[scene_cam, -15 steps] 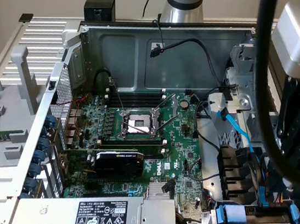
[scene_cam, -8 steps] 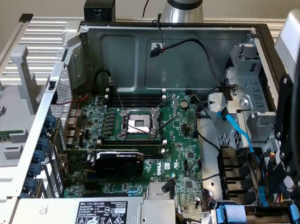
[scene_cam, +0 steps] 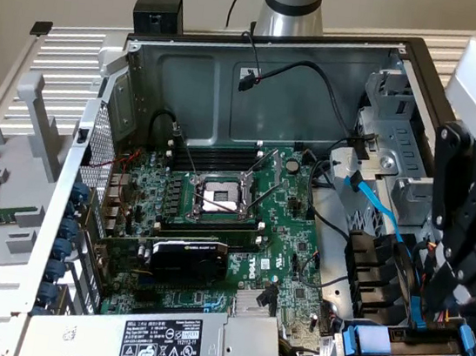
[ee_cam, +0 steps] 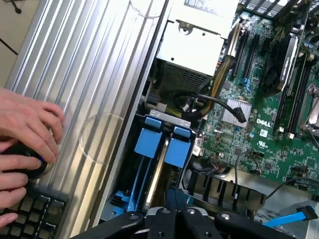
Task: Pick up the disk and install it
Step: 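Insert the second disk wire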
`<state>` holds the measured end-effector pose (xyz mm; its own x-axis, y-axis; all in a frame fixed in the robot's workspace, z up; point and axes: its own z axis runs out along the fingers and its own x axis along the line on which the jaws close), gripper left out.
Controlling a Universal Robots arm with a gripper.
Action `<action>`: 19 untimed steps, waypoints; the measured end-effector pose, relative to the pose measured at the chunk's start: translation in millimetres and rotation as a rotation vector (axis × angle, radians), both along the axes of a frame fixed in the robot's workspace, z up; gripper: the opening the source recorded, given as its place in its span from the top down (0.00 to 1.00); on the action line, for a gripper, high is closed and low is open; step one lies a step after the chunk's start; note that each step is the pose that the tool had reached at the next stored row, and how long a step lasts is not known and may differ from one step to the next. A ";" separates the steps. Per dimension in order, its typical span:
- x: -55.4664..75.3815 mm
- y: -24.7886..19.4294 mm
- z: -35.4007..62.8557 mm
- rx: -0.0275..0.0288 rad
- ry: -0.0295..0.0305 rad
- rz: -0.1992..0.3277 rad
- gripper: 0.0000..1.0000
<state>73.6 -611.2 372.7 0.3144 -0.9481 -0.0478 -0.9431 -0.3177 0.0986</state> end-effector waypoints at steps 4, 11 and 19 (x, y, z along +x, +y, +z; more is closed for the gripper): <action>0.0 0.0 0.0 -0.0001 0.0001 0.072 0.89; 0.0 0.0 0.0 -0.0001 0.0000 0.201 0.89; 0.2 0.0 0.1 0.0006 -0.0001 0.344 0.89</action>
